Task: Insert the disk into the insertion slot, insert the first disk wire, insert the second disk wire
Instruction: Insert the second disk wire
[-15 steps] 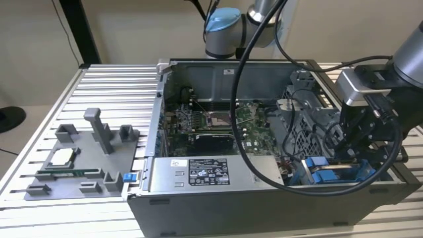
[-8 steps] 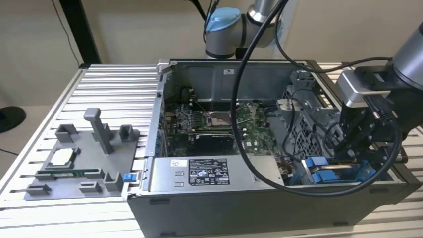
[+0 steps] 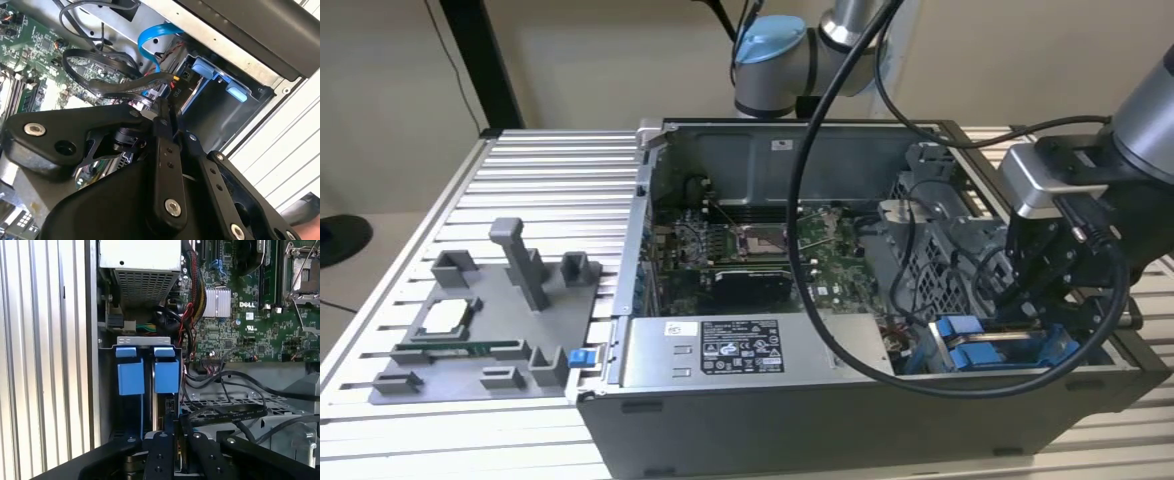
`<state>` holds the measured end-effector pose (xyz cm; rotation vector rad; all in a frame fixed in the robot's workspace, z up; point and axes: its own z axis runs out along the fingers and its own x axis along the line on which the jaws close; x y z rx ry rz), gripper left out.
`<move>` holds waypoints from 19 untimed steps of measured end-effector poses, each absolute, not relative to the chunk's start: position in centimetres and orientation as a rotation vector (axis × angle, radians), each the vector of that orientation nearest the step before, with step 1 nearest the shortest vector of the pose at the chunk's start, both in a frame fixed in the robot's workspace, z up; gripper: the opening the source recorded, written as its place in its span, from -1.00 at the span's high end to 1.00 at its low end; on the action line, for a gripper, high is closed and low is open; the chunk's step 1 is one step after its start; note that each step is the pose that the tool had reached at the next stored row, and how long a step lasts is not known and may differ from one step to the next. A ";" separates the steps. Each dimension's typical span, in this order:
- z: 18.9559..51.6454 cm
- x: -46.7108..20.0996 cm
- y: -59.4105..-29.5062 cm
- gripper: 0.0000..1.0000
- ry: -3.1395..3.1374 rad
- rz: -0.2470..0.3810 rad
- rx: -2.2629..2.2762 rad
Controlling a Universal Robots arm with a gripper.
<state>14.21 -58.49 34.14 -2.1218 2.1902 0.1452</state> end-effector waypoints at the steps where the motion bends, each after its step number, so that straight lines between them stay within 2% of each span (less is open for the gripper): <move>1: 34.1 14.2 -58.5 1.00 2.190 0.144 -2.121; 19: 32.7 14.2 -58.4 1.00 2.191 0.136 -2.123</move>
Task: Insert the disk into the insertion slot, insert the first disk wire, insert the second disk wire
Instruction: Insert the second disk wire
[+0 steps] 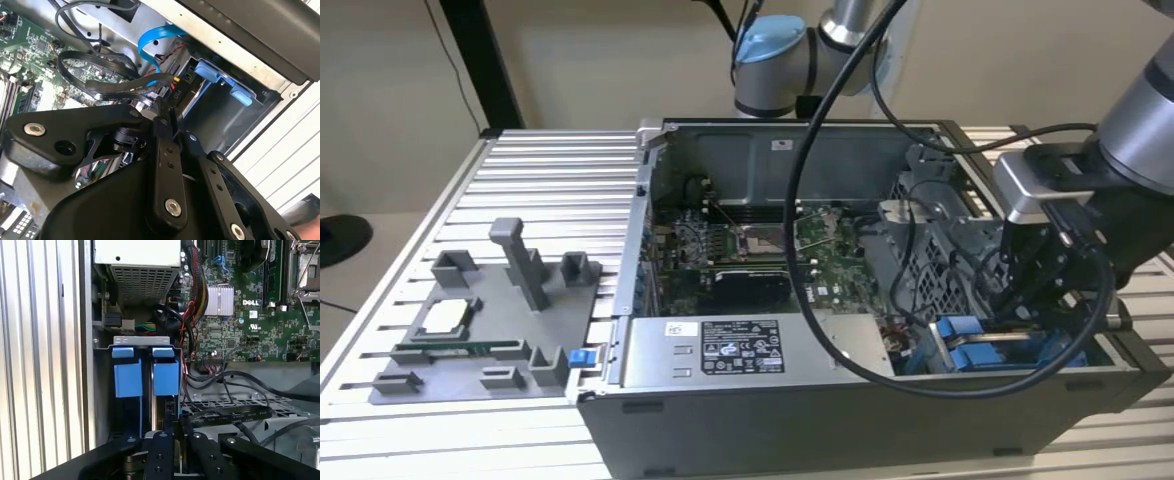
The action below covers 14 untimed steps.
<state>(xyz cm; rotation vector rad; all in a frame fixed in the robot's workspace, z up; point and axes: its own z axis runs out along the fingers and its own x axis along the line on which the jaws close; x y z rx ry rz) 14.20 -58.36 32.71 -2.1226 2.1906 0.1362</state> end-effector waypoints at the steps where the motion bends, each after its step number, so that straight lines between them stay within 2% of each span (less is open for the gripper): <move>1: 32.7 14.2 -58.3 1.00 2.191 0.135 -2.123; 5: 32.7 14.2 -58.3 1.00 2.191 0.135 -2.123; 6: 32.7 14.2 -58.3 -1.00 2.190 0.136 -2.123; 9: 32.4 14.2 -58.4 -1.00 2.187 0.144 -2.119; 14: 34.6 14.2 -58.4 -1.00 2.189 0.141 -2.120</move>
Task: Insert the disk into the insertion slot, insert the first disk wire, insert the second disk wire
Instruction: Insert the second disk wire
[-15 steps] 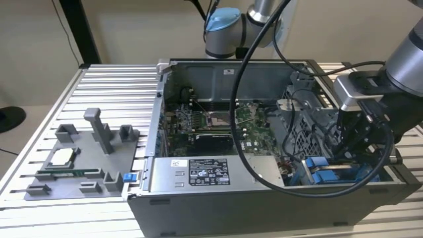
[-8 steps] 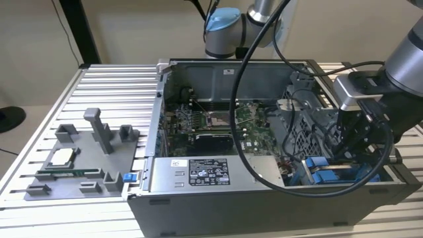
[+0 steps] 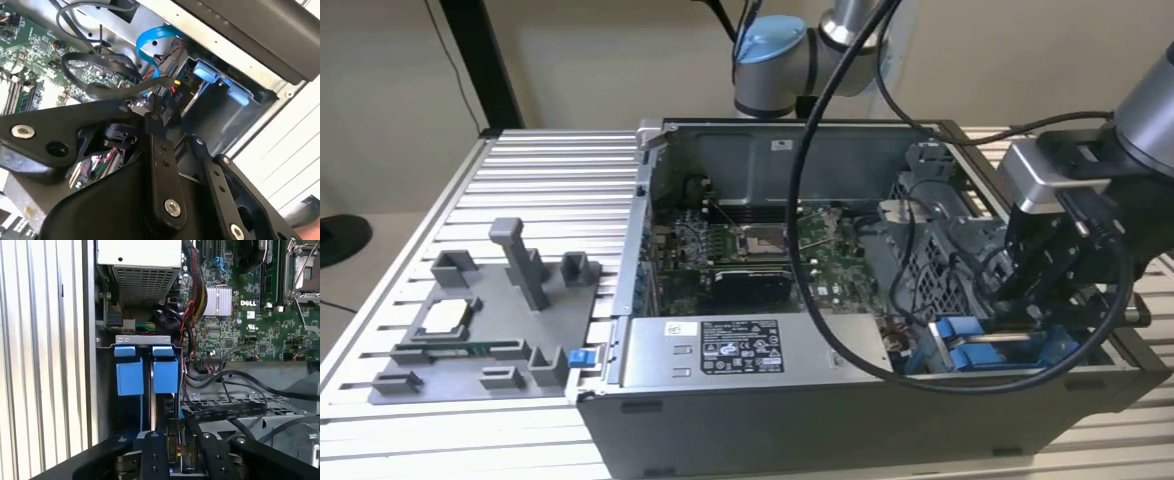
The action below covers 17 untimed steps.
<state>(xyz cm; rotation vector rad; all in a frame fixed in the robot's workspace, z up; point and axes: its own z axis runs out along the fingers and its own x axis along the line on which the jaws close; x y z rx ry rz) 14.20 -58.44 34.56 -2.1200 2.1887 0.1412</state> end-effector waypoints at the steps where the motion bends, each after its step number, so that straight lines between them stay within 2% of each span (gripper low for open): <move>1: 35.0 14.2 -58.4 -1.00 2.189 0.142 -2.120; 17: 42.2 14.2 -58.4 -1.00 2.189 0.142 -2.119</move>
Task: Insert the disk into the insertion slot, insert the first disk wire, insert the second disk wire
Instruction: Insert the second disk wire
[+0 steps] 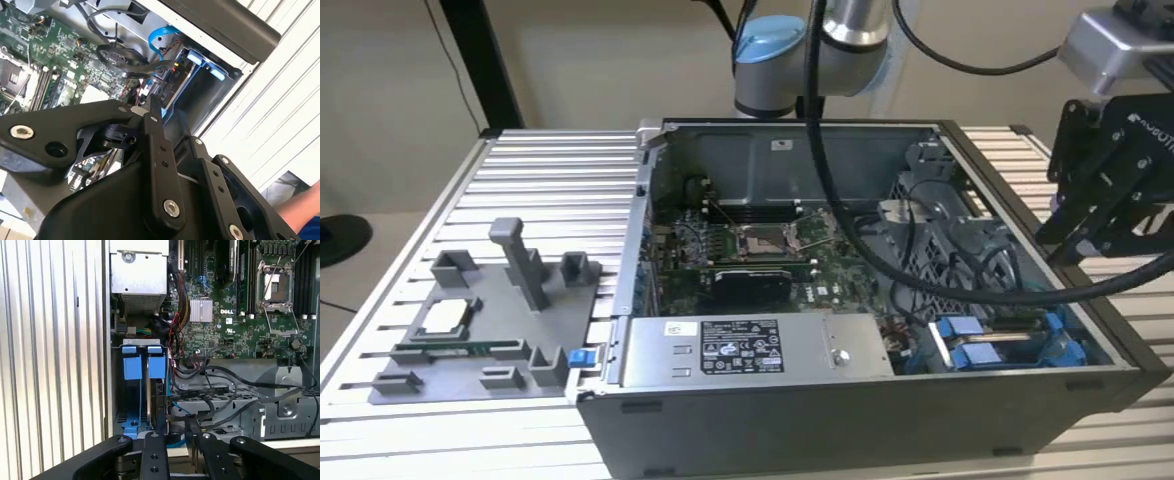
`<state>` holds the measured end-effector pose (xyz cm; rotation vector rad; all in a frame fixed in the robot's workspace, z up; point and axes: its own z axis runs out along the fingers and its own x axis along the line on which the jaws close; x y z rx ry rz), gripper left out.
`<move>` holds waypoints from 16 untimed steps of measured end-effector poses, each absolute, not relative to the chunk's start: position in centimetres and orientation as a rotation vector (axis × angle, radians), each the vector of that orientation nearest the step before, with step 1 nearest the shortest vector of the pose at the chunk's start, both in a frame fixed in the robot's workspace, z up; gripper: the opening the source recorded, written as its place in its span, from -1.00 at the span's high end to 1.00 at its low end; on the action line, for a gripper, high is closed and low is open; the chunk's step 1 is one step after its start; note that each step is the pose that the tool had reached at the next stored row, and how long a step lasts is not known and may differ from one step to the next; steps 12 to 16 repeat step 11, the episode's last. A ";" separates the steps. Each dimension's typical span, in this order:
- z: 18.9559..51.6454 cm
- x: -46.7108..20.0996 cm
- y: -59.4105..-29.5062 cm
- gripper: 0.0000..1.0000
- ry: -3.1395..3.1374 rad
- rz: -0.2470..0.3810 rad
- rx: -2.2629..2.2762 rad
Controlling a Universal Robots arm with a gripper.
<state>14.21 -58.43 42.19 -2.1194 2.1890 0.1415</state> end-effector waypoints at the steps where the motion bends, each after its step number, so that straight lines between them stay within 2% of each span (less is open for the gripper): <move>1: 42.6 14.2 -58.4 -1.00 2.189 0.141 -2.119; 4: 43.7 14.2 -58.4 -1.00 2.189 0.142 -2.120; 16: 43.7 14.2 -58.4 -1.00 2.189 0.142 -2.119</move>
